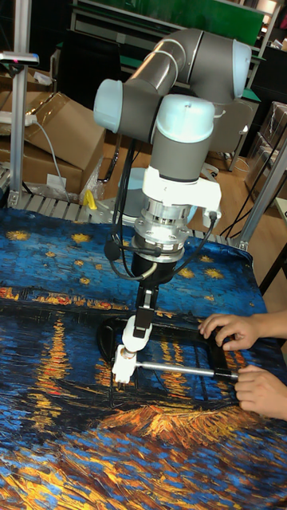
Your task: Install the light bulb by rotating it
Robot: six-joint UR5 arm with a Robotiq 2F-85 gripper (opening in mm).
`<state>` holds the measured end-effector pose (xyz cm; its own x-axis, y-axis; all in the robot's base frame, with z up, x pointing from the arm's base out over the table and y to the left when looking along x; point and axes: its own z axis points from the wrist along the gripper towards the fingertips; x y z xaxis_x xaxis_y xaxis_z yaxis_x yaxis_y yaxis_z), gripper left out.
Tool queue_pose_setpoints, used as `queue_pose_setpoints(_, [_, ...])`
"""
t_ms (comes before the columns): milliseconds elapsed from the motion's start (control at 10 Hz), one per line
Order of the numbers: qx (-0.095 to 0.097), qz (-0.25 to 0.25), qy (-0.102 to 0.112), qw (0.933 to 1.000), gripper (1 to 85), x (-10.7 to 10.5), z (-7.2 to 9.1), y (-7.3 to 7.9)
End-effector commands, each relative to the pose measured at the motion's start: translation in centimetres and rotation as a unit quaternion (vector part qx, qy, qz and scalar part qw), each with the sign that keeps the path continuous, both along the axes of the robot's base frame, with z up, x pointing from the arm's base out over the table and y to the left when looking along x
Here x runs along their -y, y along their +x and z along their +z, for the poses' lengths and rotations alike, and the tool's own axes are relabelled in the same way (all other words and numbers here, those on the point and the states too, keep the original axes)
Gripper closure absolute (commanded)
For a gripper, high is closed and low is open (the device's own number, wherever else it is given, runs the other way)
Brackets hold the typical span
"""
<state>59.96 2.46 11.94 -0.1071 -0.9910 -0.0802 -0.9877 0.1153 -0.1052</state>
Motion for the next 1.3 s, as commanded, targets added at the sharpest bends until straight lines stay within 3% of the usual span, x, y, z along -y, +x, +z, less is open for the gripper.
queue_pose_setpoints(0, [0.003,-0.002,0.007,1.0000,84.7,-0.17,-0.14,-0.01])
queue_pose_setpoints(1200, [-0.002,-0.013,0.006,0.9999,84.7,0.21,-0.97,-0.53])
